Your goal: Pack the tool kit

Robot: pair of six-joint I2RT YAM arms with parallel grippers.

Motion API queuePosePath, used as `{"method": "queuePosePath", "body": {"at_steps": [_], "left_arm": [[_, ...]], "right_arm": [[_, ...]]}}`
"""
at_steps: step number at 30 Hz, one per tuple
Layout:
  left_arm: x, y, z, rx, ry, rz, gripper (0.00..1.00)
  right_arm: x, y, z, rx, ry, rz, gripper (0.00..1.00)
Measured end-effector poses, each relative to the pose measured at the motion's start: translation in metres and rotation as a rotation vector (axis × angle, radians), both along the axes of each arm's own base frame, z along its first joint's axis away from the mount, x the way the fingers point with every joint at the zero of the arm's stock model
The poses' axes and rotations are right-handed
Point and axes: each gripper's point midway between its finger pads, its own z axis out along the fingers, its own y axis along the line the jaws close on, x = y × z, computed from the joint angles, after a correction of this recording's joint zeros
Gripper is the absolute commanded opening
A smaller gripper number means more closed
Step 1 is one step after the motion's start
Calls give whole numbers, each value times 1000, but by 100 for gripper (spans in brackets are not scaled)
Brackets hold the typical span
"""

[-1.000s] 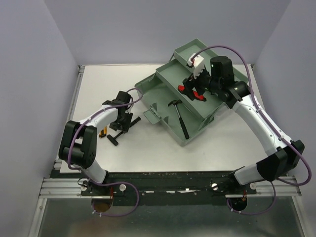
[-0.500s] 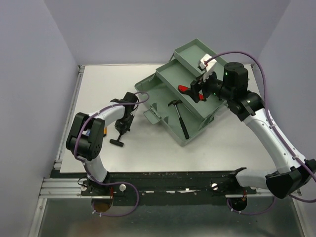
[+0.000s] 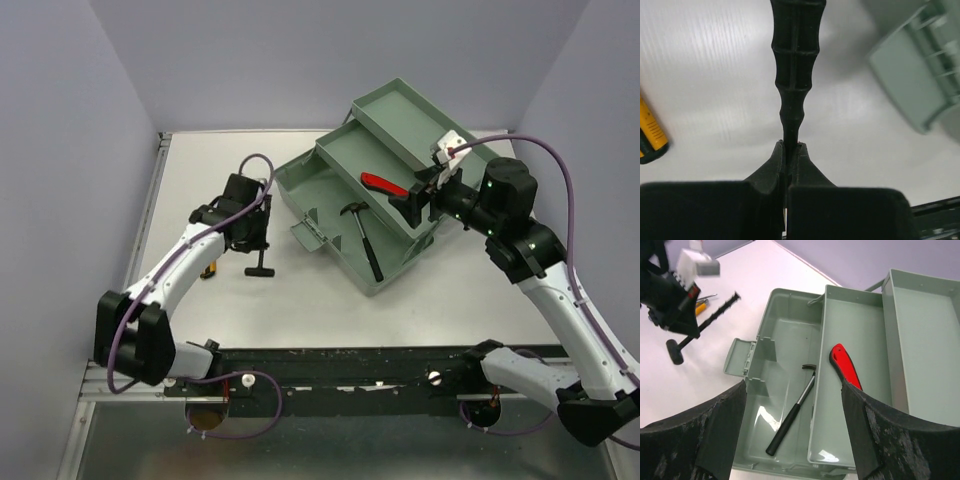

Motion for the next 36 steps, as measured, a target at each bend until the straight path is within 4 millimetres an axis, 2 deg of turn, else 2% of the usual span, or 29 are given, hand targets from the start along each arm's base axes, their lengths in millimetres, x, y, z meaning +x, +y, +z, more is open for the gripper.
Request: {"method": "queuePosePath", "body": {"at_steps": [4, 8, 12, 17, 21, 25, 32, 36], "left_arm": [[14, -30, 64, -255, -190, 109, 0], [21, -62, 103, -452, -279, 169, 0], [26, -113, 124, -627, -290, 179, 0], [33, -182, 132, -735, -248, 168, 0], [39, -217, 136, -825, -228, 196, 0], [48, -236, 130, -906, -194, 278, 0], [55, -248, 111, -896, -182, 368, 1], [56, -248, 106, -894, -179, 390, 16]], "right_arm": [[-10, -5, -1, 18, 2, -11, 84], [-15, -9, -2, 30, 4, -21, 84], [-16, -11, -3, 37, 8, -33, 84], [-18, -13, -7, 40, 17, -42, 84], [-21, -16, -6, 44, 10, -51, 85], [-27, -20, -3, 51, -2, -58, 84], [-34, -24, 4, 66, -25, -63, 85], [-37, -26, 7, 71, -35, -63, 84]]}}
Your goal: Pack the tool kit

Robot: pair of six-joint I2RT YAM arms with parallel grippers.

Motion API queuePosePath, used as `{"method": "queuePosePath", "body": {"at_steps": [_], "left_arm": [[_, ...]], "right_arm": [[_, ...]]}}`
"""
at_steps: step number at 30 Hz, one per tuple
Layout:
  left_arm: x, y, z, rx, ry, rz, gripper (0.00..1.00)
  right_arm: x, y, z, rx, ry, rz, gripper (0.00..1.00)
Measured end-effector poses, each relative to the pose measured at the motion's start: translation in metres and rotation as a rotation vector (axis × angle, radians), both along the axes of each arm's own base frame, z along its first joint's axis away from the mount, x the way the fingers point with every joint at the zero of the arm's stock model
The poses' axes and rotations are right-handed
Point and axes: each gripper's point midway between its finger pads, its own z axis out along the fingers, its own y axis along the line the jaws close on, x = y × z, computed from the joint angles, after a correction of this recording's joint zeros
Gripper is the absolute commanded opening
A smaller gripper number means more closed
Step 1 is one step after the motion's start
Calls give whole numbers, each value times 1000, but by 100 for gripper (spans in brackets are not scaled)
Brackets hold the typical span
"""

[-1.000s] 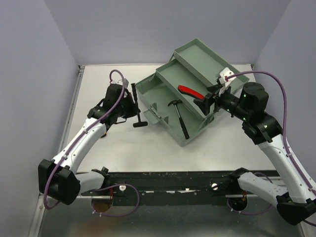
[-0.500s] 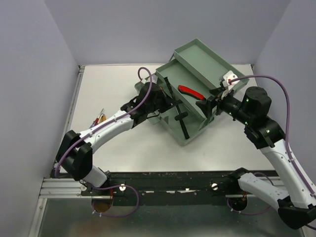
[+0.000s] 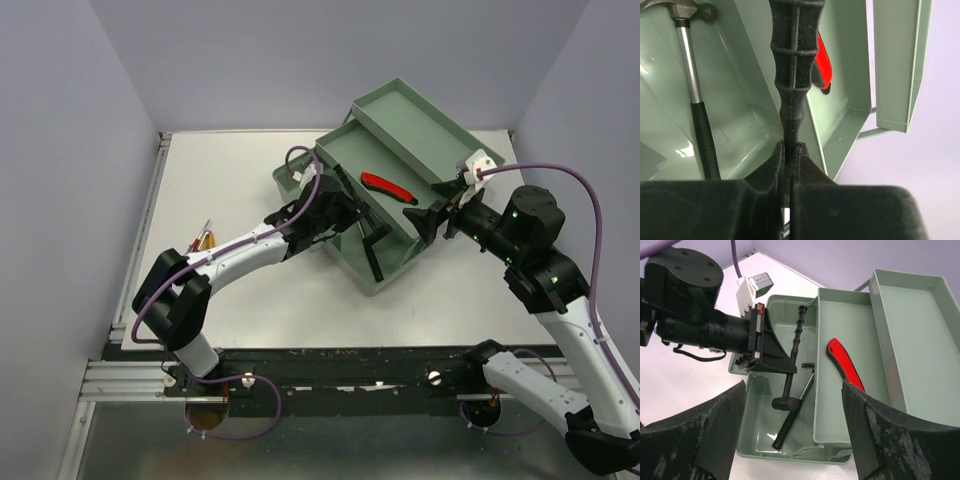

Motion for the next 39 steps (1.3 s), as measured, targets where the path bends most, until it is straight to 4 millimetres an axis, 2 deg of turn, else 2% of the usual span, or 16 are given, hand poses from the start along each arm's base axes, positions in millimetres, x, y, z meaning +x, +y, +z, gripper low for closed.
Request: {"method": "queuePosePath", "body": {"at_steps": [5, 7, 13, 16, 19, 22, 26, 28, 29, 31, 33, 35, 38, 39], "left_arm": [[3, -3, -19, 24, 28, -2, 43], [2, -4, -26, 35, 41, -5, 51], [3, -4, -25, 54, 24, -17, 59], [4, -3, -22, 87, -2, -35, 66], [5, 2, -7, 128, -62, -54, 80], [4, 23, 26, 203, -195, -48, 86], [1, 79, 74, 280, -352, 24, 87], [5, 131, 87, 338, -385, 109, 88], [9, 161, 85, 381, -373, 166, 88], [13, 220, 68, 486, -315, 268, 89], [5, 272, 32, 623, -197, 334, 91], [-8, 297, 1, 722, -94, 338, 91], [-37, 336, -56, 875, 115, 304, 86], [-44, 347, -69, 902, 169, 302, 85]], "right_arm": [[-2, -1, 1, 6, -2, -1, 85], [-2, 0, 1, 9, 1, -1, 85], [-2, -1, -2, 10, 8, -1, 85], [-2, 0, -2, 13, 12, -2, 85], [-3, 0, -2, 14, 12, -2, 85], [-3, -1, -1, 16, 9, -3, 84], [-5, -4, 1, 25, 3, -18, 84], [-6, -6, 1, 28, 1, -25, 84], [-6, -6, 1, 29, 1, -27, 85], [-6, -6, 0, 29, 3, -29, 84], [-6, -6, -3, 29, 11, -31, 84], [-5, -6, -6, 27, 17, -33, 85], [-4, -6, -9, 28, 20, -34, 85], [-4, -6, -8, 29, 18, -34, 85]]}}
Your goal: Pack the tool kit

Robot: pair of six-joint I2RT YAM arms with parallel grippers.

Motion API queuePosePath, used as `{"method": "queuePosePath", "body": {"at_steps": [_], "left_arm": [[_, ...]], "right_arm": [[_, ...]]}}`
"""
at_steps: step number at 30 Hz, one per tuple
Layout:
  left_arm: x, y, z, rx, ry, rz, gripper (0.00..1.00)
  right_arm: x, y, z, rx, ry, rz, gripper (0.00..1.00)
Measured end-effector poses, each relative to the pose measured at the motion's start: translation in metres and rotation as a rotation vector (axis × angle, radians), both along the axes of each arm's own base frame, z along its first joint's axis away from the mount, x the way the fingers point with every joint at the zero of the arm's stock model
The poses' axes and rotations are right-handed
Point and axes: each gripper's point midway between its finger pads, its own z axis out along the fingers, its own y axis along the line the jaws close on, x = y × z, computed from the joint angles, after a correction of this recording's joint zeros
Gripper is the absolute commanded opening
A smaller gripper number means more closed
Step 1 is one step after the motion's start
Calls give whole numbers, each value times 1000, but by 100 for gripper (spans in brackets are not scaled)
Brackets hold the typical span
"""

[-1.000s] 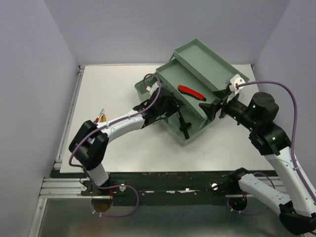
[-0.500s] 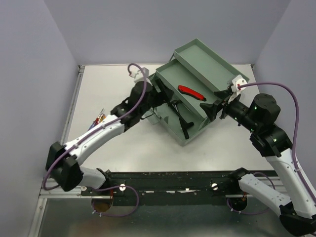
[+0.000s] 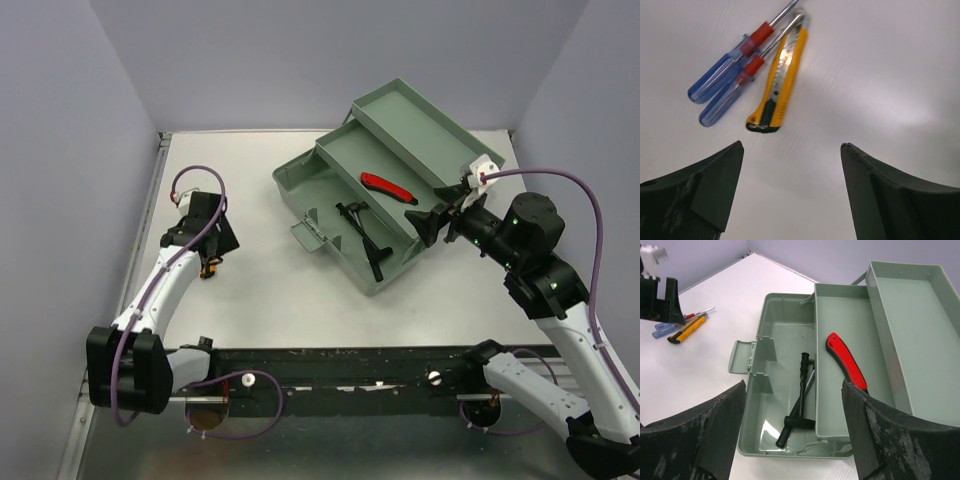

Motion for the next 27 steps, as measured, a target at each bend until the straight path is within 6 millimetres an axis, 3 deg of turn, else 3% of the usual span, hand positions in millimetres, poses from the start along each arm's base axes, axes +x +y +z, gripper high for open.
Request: {"method": "queuePosePath", "body": {"at_steps": [3, 5, 9, 15, 19, 27], "left_arm": [[-17, 27, -36, 25, 143, 52, 82], [-22, 35, -48, 32, 189, 68, 82], [-21, 38, -67, 24, 263, 64, 74], [-19, 37, -100, 12, 360, 62, 74], [-16, 38, -105, 14, 372, 62, 74], [9, 38, -103, 29, 344, 37, 75]], "right_arm": [[0, 0, 2, 6, -5, 0, 85], [-1, 0, 3, 10, -9, -1, 85], [-4, -2, 7, 17, -22, -1, 85], [-8, -4, 10, 27, -41, -2, 86], [-8, -4, 10, 28, -43, -2, 87], [-5, -2, 8, 24, -35, -2, 86]]}}
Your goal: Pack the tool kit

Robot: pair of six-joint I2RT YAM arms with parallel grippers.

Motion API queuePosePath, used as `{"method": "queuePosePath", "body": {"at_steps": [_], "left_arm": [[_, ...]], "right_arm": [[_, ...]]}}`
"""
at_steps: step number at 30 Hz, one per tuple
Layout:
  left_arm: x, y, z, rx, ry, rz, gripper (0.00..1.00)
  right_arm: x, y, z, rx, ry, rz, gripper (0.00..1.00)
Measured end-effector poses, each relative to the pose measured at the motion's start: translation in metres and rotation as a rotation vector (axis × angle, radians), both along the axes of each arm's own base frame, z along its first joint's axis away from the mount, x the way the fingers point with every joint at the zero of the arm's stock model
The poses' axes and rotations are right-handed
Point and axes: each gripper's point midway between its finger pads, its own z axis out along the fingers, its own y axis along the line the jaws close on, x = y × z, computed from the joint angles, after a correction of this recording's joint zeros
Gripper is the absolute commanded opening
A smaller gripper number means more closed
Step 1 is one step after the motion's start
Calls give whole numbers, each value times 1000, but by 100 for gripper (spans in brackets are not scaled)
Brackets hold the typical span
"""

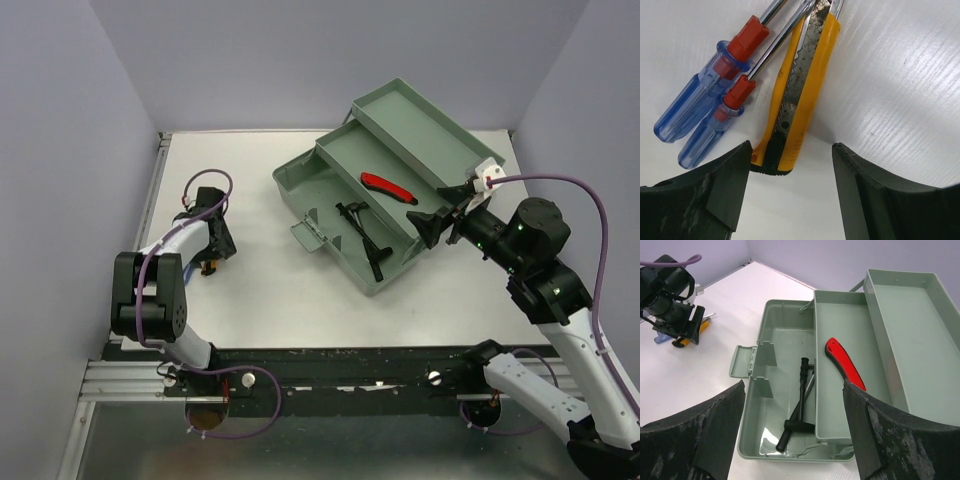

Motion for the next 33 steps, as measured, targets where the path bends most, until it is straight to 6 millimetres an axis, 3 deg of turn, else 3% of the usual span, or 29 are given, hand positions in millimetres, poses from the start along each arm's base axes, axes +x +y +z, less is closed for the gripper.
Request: {"method": "queuePosePath", "body": {"at_steps": [4, 10, 17, 22, 26, 30, 33], "left_arm": [[-1, 0, -9, 4, 35, -12, 65], [11, 0, -10, 6, 38, -30, 27], [11, -6, -9, 8, 39, -60, 1], [8, -38, -6, 12, 42, -179, 0], [3, -74, 12, -6, -11, -290, 0], [-3, -106, 48, -58, -157, -383, 0], [-15, -143, 92, -167, -351, -479, 0]], "right_arm": [[1, 0, -1, -1, 2, 0, 87], [1, 0, -1, -1, 2, 0, 87], [2, 0, -1, 3, 8, -4, 86], [6, 0, -5, 14, 32, -25, 86], [9, -2, -7, 63, 81, -65, 87], [13, 4, -18, 152, 182, -88, 81], [21, 17, -33, 230, 295, -85, 76]]}}
